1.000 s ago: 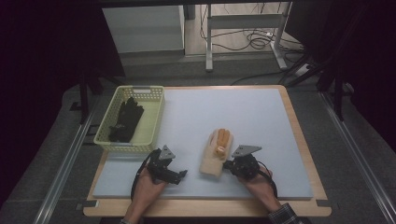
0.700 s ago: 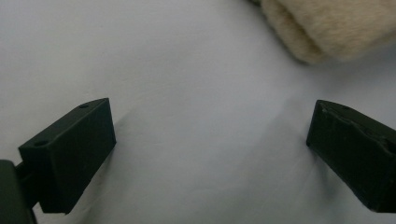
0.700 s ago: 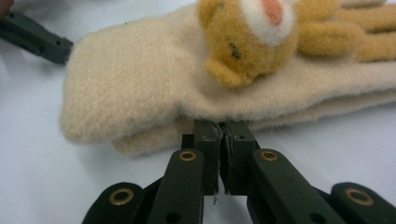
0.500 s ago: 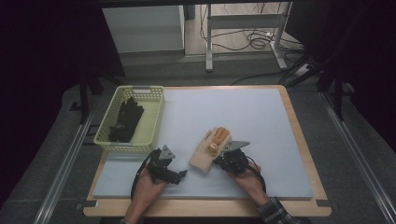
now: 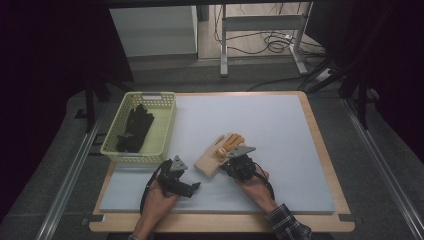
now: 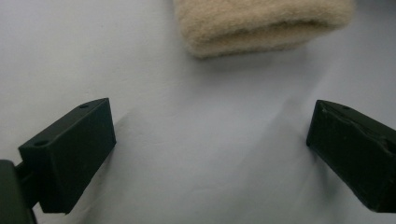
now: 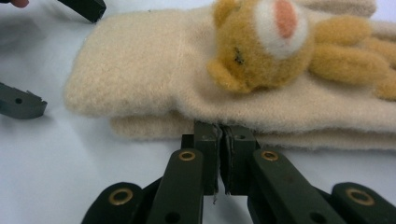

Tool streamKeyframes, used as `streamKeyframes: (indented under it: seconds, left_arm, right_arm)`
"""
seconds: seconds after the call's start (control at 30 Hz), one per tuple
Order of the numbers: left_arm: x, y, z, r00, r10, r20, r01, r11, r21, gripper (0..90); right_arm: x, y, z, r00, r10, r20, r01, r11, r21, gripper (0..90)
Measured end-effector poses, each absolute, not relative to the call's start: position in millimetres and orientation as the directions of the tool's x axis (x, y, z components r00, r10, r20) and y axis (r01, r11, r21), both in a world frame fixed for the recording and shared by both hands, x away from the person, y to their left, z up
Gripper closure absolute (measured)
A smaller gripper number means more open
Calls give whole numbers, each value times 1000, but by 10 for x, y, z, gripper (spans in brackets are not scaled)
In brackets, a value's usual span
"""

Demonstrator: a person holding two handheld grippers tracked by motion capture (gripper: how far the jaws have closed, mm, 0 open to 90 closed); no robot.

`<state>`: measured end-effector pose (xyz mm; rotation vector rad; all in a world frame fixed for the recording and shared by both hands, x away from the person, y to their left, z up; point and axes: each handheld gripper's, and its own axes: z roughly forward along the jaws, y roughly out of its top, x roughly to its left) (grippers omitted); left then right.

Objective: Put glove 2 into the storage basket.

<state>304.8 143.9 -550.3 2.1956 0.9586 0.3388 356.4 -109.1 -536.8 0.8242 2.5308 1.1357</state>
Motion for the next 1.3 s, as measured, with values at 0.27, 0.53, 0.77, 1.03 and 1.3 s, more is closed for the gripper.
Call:
streamKeyframes:
  seconds: [0.27, 0.53, 0.77, 1.03, 1.3]
  left_arm:
    - [3048, 1439, -5503, 691, 722, -40, 537, -476, 697, 14]
    - [3048, 1439, -5503, 691, 722, -40, 537, -476, 697, 14]
    - [3049, 1439, -5503, 691, 722, -39, 536, -477, 697, 13]
    - [3048, 1438, -5503, 691, 722, -39, 537, -476, 697, 14]
    - [3049, 1439, -5503, 691, 722, -39, 537, -476, 697, 13]
  right_arm:
    - [3526, -1132, -5361, -813, 583, 4, 388, 535, 751, 752]
    - [3467, -1293, -5267, -800, 600, -19, 378, 528, 761, 609]
    - [3434, -1487, -5166, -780, 625, -33, 379, 513, 770, 432]
    - [3442, -1771, -5080, -752, 659, -8, 407, 474, 781, 279]
    - [3407, -2106, -5065, -722, 692, 5, 437, 449, 779, 200]
